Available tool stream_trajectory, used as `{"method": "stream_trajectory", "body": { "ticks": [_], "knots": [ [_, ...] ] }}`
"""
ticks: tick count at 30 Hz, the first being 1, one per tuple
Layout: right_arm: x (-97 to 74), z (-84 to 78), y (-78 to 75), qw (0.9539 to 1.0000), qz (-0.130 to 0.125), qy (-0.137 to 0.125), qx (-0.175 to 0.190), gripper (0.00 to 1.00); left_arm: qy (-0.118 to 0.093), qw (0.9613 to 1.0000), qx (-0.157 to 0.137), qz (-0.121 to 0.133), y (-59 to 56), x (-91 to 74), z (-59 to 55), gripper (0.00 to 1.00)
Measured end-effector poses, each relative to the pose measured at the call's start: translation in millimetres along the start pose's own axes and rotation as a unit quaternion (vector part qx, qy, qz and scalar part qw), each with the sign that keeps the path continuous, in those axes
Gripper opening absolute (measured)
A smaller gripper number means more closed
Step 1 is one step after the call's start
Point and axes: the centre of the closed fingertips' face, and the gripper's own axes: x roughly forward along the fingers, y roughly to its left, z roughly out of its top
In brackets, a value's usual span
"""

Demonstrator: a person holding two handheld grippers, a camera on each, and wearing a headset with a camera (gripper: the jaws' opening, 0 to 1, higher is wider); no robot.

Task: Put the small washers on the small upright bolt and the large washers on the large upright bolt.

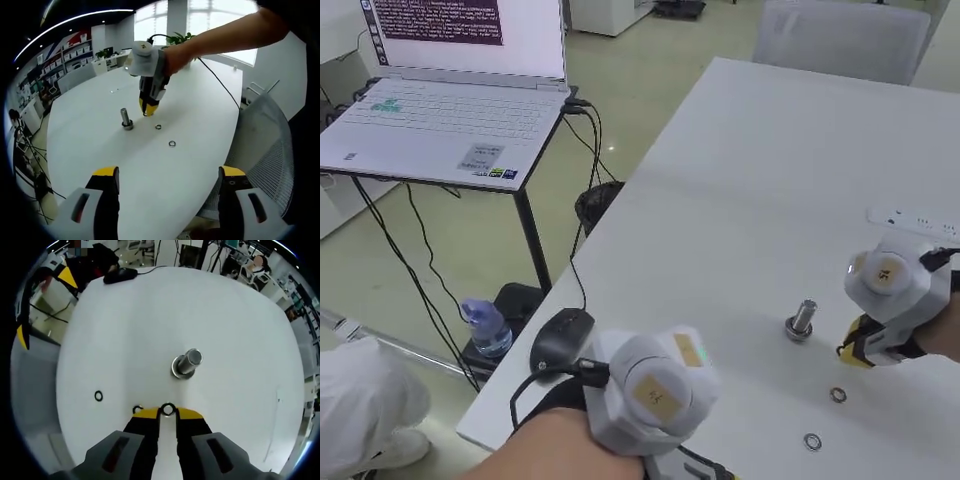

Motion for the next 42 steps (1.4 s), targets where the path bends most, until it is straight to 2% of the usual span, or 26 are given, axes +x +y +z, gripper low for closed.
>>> {"method": "stream_trajectory", "body": {
  "ticks": [8,12,28,42],
  "knots": [
    [-31.1,-2.3,-12.7,0.9994,-0.013,-0.013,0.029,0.13,0.006,1.0,-0.002,0.002,2.0,1.5,-2.7,0.82],
    [-38.4,-4.6,-18.4,0.9991,-0.019,-0.015,0.035,0.13,0.005,1.0,-0.003,0.005,3.7,1.6,-1.6,0.81],
    [-32.5,-26.1,-19.4,0.9991,-0.012,0.017,0.037,0.13,0.007,1.0,-0.002,0.003,6.4,4.9,0.5,0.82],
    [-31.9,-25.9,-20.0,0.999,-0.01,0.016,0.041,0.13,0.009,1.0,0.002,-0.003,5.8,6.7,0.9,0.81]
  ]
}}
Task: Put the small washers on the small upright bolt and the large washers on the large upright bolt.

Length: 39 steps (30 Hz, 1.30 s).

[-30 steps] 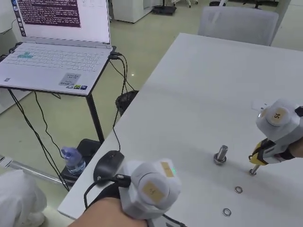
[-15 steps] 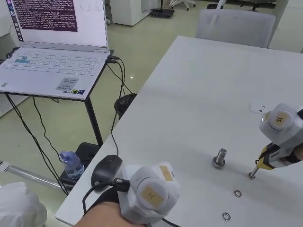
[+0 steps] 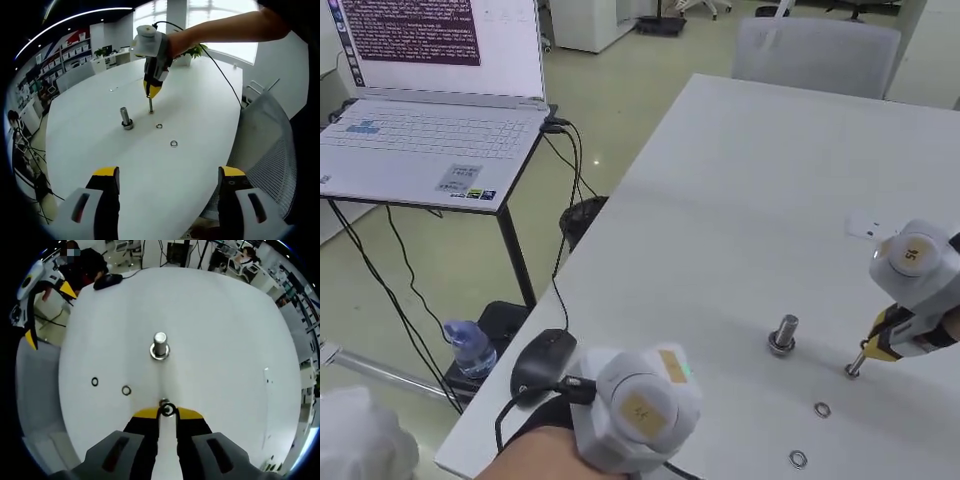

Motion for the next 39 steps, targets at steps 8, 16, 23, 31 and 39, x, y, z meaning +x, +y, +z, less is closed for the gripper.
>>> {"method": "stream_trajectory", "body": {
  "ticks": [8,16,23,31,39],
  "knots": [
    [3.0,-0.9,3.7,1.0,0.002,0.003,0.0,0.13,0.004,1.0,-0.002,-0.003,-3.5,-0.7,-3.3,0.79],
    [9.6,-2.2,3.2,1.0,0.004,0.005,0.003,0.13,0.002,1.0,-0.006,-0.002,-3.5,-3.1,-4.3,0.78],
    [15.5,-4.1,4.5,0.9999,0.006,0.007,0.003,0.13,0.003,1.0,-0.007,-0.004,-4.6,-1.2,-5.2,0.78],
    [28.7,-8.2,3.3,0.9998,0.01,0.017,0.0,0.13,0.004,1.0,-0.007,-0.006,-3.6,-0.1,-5.8,0.77],
    [40.7,-13.9,3.0,0.9996,0.017,0.022,0.002,0.13,0.007,1.0,-0.004,-0.006,-3.0,2.3,-7.9,0.76]
  ]
}}
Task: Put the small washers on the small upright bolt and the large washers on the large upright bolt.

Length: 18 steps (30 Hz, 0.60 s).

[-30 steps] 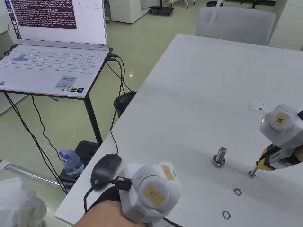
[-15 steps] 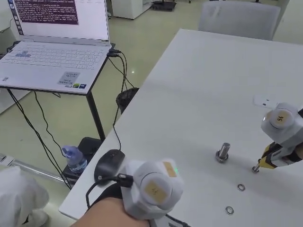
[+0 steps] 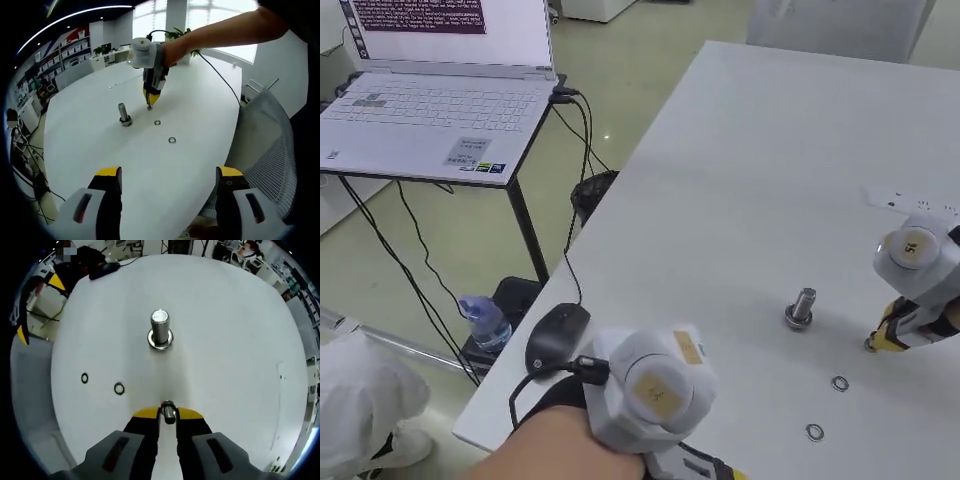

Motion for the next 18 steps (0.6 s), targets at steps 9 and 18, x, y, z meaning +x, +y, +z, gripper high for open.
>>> {"method": "stream_trajectory", "body": {
  "ticks": [9,18],
  "knots": [
    [6.5,-5.3,-1.7,1.0,0.003,-0.001,0.001,0.13,-0.011,0.9999,0.005,0.01,5.8,2.8,6.0,0.8],
    [7.7,-6.2,-0.3,0.9999,0.002,0.003,-0.009,0.13,-0.008,0.9999,0.009,0.013,6.7,4.2,6.3,0.82]
  ]
}}
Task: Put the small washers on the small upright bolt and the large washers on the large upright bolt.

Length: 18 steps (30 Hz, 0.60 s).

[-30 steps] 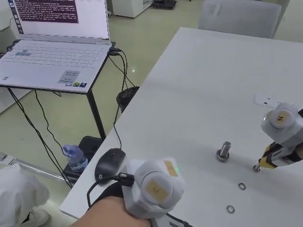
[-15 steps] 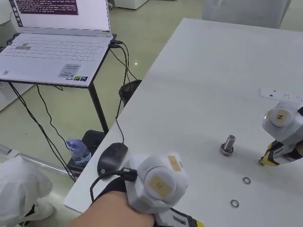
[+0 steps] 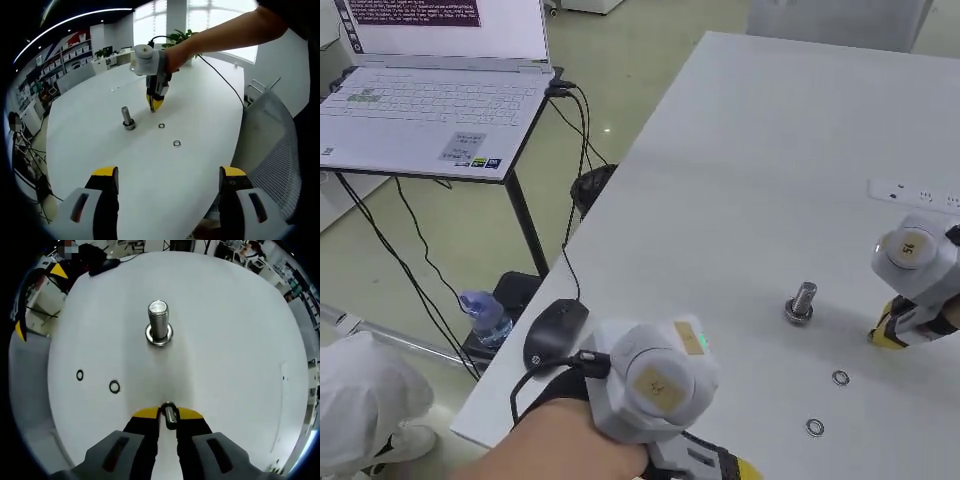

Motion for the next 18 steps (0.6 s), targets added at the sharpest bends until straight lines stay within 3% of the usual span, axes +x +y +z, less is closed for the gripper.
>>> {"method": "stream_trajectory", "body": {
  "ticks": [18],
  "knots": [
    [-1.4,2.8,0.8,1.0,0.0,0.0,0.001,0.13,0.001,1.0,-0.002,0.004,-1.0,-3.2,-0.9,0.82]
  ]
}}
